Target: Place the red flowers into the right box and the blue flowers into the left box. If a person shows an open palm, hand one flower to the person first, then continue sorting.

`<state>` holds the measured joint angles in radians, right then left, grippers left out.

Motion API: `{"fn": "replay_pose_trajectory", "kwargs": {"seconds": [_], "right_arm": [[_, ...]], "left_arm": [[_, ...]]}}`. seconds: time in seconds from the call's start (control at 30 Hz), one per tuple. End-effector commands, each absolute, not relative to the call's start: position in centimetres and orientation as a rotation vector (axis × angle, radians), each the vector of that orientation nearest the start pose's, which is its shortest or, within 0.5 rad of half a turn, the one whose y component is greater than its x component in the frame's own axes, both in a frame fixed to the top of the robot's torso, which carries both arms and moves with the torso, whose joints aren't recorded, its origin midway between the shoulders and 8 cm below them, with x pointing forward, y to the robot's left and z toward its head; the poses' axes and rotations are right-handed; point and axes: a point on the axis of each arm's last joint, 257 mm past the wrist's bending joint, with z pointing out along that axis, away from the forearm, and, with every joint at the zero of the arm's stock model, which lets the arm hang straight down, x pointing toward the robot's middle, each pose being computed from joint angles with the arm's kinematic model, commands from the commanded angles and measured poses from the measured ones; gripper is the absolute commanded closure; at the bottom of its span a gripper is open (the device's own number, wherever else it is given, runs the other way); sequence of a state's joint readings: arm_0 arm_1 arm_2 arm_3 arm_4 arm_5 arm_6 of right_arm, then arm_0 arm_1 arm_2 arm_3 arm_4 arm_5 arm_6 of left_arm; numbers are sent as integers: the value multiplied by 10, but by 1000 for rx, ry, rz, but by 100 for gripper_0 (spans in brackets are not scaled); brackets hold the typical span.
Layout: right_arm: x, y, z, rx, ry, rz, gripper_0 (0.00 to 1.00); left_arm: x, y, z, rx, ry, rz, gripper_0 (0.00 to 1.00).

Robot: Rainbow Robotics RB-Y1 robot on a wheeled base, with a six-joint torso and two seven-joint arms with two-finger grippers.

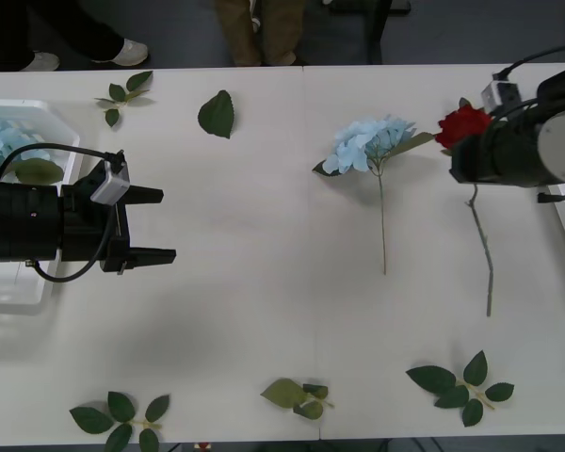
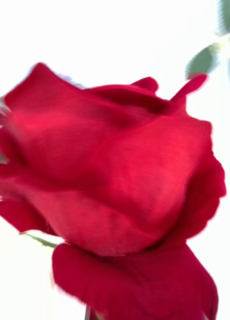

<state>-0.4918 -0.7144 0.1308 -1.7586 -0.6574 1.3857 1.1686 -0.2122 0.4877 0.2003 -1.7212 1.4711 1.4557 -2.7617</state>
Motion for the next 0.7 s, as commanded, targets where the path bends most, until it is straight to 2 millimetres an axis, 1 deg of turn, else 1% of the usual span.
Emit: {"fn": "replay_pose_trajectory", "kwargs": {"seconds": [0.03, 0.1, 0.13, 0.2, 0.23, 0.27, 0.33, 0.37, 0.4, 0.5, 0.53, 0.6, 0.63, 0.67, 0.7], "right_arm": [[538, -372, -121, -90, 2384, -137, 100], [534, -416, -109, -101, 2393, -235, 100], [534, -427, -107, -100, 2398, -252, 100], [529, -470, -102, -81, 2421, -312, 100], [528, -481, -101, -76, 2422, -328, 100], [528, -504, -98, -72, 2419, -368, 100], [529, -541, -95, -79, 2403, -442, 100], [529, -551, -94, -80, 2399, -463, 100], [529, -570, -94, -80, 2389, -499, 100], [526, -617, -102, -58, 2376, -580, 100], [524, -625, -105, -53, 2375, -591, 100], [524, -651, -117, -47, 2353, -641, 100], [523, -657, -121, -48, 2350, -657, 100], [523, -672, -130, -43, 2331, -689, 100], [522, -680, -136, -42, 2321, -711, 100]], "left_arm": [[417, 155, -185, 1250, 1676, -657, 0], [417, 155, -185, 1250, 1676, -657, 0], [417, 155, -185, 1250, 1676, -657, 0], [417, 155, -185, 1250, 1676, -657, 0], [417, 155, -185, 1250, 1676, -657, 0], [417, 155, -185, 1250, 1676, -657, 0], [417, 155, -185, 1250, 1676, -657, 0], [417, 155, -185, 1250, 1676, -657, 0], [417, 155, -185, 1250, 1676, -657, 0], [417, 155, -185, 1250, 1676, -657, 0], [417, 155, -185, 1250, 1676, -657, 0], [417, 155, -185, 1250, 1676, -657, 0], [417, 155, -185, 1250, 1676, -657, 0], [417, 155, -185, 1250, 1676, -657, 0], [417, 155, -185, 1250, 1676, -657, 0]]}}
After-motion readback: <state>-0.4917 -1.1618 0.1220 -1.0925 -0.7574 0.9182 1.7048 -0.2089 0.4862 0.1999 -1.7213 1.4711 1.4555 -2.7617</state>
